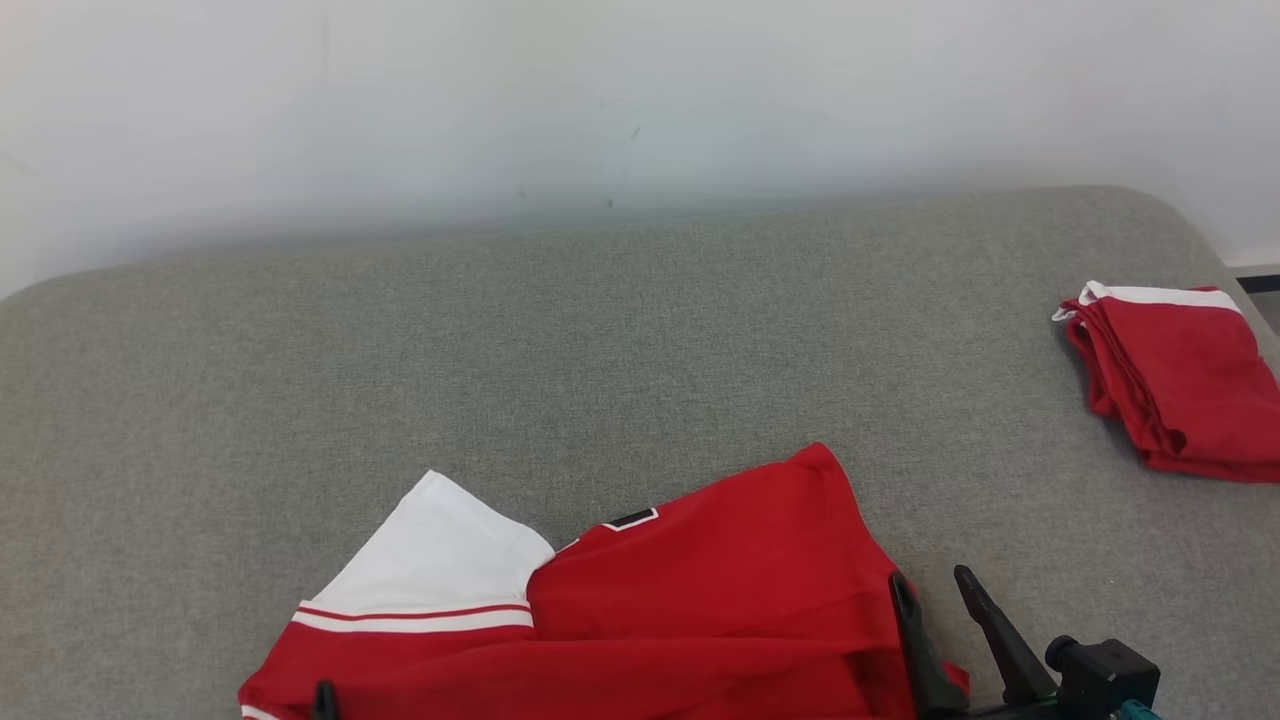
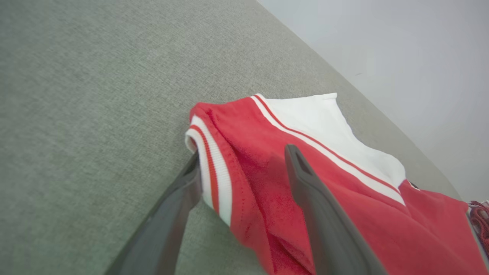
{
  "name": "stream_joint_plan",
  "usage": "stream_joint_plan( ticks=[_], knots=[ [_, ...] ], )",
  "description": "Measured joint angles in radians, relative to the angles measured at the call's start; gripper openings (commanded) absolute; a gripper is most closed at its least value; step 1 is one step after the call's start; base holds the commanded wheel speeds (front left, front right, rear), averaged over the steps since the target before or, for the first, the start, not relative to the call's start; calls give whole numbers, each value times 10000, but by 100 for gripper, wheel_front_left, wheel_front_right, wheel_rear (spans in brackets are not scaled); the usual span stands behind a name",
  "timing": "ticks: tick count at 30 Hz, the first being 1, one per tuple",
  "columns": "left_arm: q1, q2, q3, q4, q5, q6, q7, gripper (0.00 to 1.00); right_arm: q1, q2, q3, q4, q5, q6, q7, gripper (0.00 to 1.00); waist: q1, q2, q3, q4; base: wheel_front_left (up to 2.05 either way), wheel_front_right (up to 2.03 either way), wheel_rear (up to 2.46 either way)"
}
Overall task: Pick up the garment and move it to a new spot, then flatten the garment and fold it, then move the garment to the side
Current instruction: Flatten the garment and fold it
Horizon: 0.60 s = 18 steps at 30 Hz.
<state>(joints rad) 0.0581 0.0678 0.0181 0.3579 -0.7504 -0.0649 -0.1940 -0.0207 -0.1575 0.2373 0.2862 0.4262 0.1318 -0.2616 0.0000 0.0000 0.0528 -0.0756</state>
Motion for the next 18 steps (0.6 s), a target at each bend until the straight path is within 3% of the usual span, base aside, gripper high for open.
stream_joint_plan(
  ticks=[5, 9, 14, 18],
  knots=[
    [84, -8, -316, -115, -479, -314, 639, 100, 12, -2, 0, -2, 0, 0, 0, 100, 0, 0, -36, 95, 0, 0, 0],
    [288, 134, -412, -234, -531, -303, 1012, 100, 19, -6, 6, -4, 0, 0, 0, 100, 0, 0, -53, 114, 0, 0, 0],
    [709, 485, -303, -750, -360, 88, 1156, 100, 83, -31, -27, -4, 0, 0, 0, 100, 1, 0, -94, 138, 0, 0, 0],
    [1063, 671, 0, -1283, -105, 405, 610, 100, 170, -52, -127, -10, 2, 0, 0, 100, 1, 0, -146, 193, 0, 0, 0]
  ],
)
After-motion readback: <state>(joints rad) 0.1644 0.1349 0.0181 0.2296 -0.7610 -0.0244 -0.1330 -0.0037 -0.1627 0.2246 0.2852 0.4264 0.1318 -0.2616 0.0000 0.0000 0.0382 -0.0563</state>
